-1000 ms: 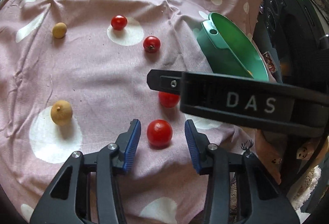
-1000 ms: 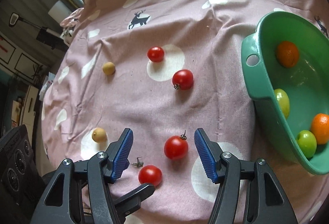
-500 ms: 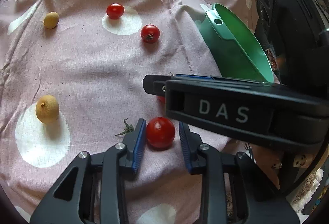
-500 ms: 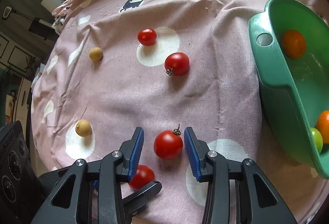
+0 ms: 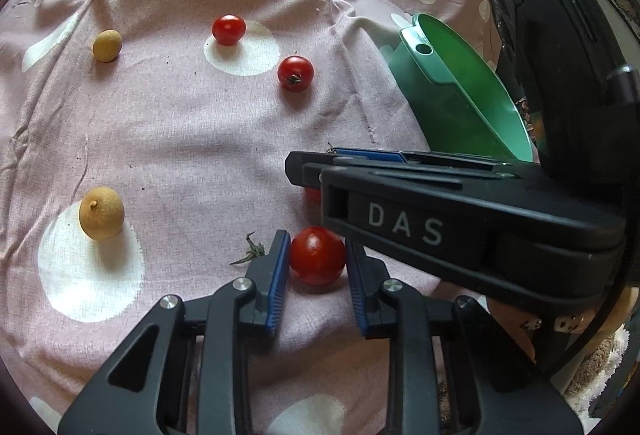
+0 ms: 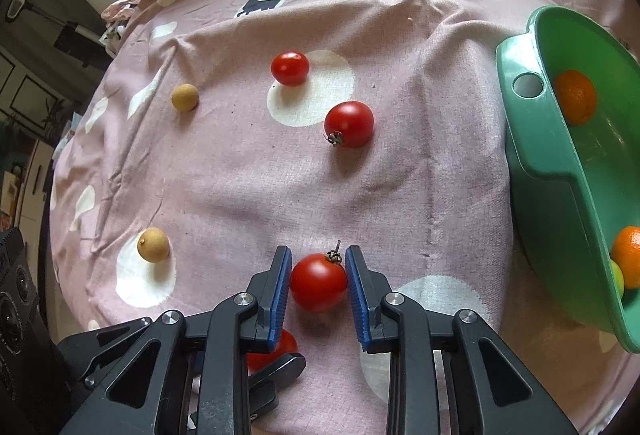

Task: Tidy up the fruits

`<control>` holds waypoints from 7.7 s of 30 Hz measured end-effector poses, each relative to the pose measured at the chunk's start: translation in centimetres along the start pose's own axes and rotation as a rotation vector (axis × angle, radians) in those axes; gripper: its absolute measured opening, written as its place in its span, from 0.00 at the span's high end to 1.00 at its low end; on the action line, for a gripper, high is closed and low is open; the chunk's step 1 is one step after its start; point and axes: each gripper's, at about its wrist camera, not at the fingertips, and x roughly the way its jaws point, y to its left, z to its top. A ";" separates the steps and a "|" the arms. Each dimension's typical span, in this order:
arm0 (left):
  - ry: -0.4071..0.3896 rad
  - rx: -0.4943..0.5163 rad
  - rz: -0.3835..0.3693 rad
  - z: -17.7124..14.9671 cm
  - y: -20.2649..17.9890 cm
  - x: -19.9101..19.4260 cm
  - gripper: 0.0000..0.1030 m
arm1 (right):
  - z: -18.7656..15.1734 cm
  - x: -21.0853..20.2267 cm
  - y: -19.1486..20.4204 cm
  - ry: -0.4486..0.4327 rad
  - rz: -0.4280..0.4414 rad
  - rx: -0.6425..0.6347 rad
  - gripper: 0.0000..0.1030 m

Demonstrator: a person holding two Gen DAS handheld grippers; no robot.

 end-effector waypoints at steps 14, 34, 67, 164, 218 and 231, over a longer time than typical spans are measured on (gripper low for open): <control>-0.124 -0.026 0.037 0.5 0.8 -3.2 0.74 | 0.2 -2.2 -0.5 -0.074 0.043 0.032 0.72; -0.229 -0.016 0.027 2.4 -1.4 -5.6 0.73 | 0.3 -6.6 -1.9 -0.201 0.125 0.083 0.72; -0.164 0.139 -0.049 8.4 -14.2 1.6 0.73 | -3.1 -14.5 -15.6 -0.434 0.039 0.446 0.72; -0.155 -0.308 0.225 2.3 11.7 -8.0 0.74 | 11.0 4.2 9.2 -0.043 0.194 0.010 0.61; -0.292 -0.053 0.205 3.6 0.3 -6.8 0.74 | -0.9 -8.0 -1.4 -0.318 0.128 0.141 0.72; -0.317 0.015 0.147 6.4 -6.3 -6.1 0.74 | -2.2 -13.3 -6.2 -0.473 0.115 0.228 0.72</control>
